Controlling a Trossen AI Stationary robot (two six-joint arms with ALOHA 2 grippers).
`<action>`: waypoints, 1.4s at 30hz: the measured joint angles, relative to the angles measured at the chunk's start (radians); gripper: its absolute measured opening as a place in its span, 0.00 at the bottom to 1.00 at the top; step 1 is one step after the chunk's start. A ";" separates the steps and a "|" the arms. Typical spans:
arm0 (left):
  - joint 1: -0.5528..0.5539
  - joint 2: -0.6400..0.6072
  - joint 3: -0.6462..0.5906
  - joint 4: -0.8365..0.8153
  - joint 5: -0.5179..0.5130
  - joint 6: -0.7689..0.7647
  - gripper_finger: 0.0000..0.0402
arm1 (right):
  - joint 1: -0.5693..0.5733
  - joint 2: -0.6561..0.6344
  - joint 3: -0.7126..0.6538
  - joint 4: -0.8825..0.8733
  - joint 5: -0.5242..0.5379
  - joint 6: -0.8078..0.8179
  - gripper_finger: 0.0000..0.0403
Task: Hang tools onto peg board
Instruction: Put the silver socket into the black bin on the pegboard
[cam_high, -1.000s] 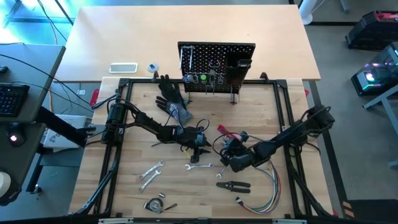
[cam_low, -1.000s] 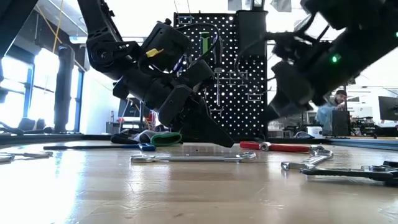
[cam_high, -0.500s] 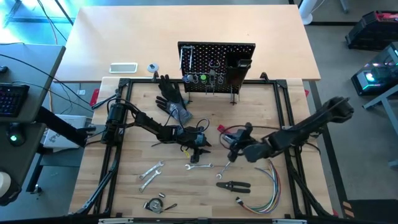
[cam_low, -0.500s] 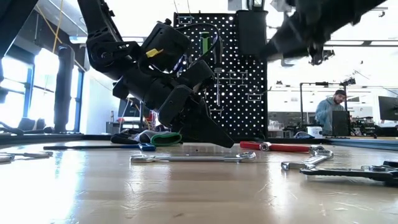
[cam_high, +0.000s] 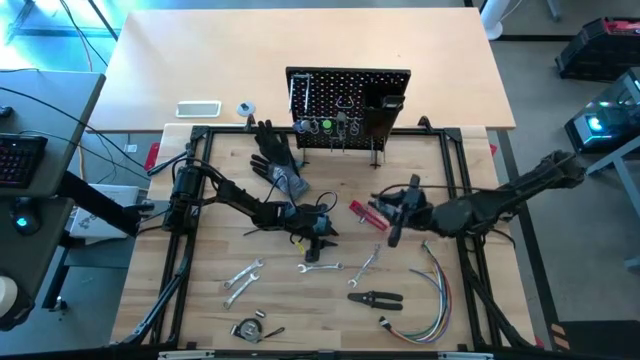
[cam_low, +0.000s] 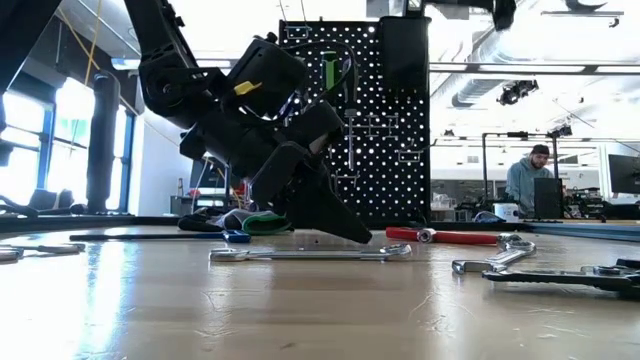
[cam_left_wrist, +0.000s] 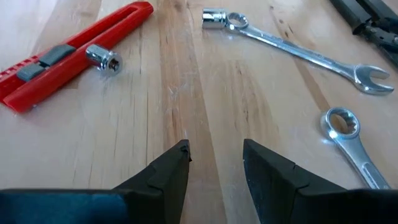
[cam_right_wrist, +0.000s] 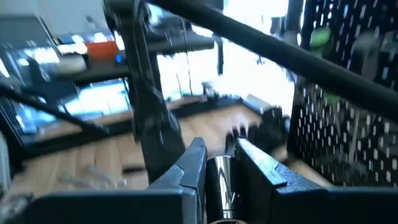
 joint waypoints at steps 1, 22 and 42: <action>0.000 0.000 0.000 -0.005 0.000 0.000 0.35 | -0.009 -0.018 0.000 0.021 -0.010 -0.031 0.14; 0.000 0.000 0.000 -0.021 -0.001 -0.001 0.35 | -0.296 -0.083 0.380 -0.057 -0.387 -0.379 0.14; 0.002 0.000 0.000 -0.022 0.000 -0.001 0.35 | -0.848 0.284 1.131 -0.658 -0.797 -0.287 0.14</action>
